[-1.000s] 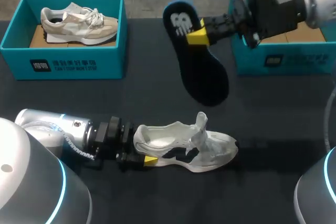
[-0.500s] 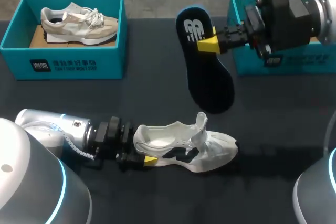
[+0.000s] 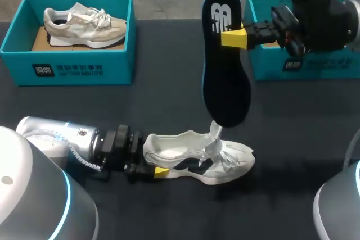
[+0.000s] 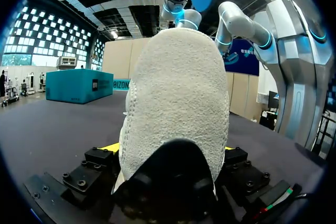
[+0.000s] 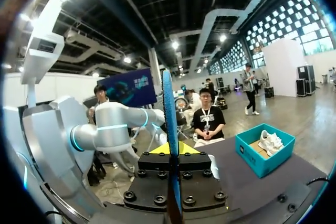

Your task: Take the shoe out of the shoebox, open the shoe tongue, remove and reinsert the insole, then place the shoe into the shoebox

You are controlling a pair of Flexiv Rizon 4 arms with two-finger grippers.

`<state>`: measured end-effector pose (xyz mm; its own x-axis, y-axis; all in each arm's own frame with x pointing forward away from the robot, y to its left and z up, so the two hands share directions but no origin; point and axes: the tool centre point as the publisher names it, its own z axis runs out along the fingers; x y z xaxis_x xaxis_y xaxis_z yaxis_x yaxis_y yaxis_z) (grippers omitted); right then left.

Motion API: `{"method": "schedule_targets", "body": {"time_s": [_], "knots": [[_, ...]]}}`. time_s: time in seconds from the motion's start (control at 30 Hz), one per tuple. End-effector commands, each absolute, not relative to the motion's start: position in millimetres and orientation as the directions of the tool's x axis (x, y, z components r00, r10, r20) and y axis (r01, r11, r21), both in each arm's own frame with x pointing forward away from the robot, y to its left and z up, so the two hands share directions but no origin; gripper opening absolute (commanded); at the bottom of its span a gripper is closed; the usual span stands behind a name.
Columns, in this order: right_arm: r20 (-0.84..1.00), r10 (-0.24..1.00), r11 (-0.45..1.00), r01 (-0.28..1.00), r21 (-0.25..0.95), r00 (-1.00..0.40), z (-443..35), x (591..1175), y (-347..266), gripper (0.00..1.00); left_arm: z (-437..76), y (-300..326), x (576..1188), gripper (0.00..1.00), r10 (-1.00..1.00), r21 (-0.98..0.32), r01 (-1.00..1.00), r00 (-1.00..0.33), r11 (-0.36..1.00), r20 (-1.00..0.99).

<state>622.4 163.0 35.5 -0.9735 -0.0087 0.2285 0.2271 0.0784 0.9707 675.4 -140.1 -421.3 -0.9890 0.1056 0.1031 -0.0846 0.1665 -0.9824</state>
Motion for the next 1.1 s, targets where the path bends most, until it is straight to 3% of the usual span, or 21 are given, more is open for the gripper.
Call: {"method": "schedule_targets", "body": {"time_s": [0.03, 1.1], "knots": [[0.239, 0.081, 0.068, 0.245, 0.967, -0.968, 37.2, 596.1, 150.2, 0.00, -423.5, -141.1, 675.9, 0.00, 0.107, -0.982, -0.085, -0.989, 0.167, 0.104], [0.357, 0.057, 0.038, 0.359, 0.933, -0.933, 36.6, 586.1, 130.8, 0.00, -423.5, -141.1, 675.9, 0.00, 0.107, -0.982, -0.085, -0.989, 0.167, 0.104]]}}
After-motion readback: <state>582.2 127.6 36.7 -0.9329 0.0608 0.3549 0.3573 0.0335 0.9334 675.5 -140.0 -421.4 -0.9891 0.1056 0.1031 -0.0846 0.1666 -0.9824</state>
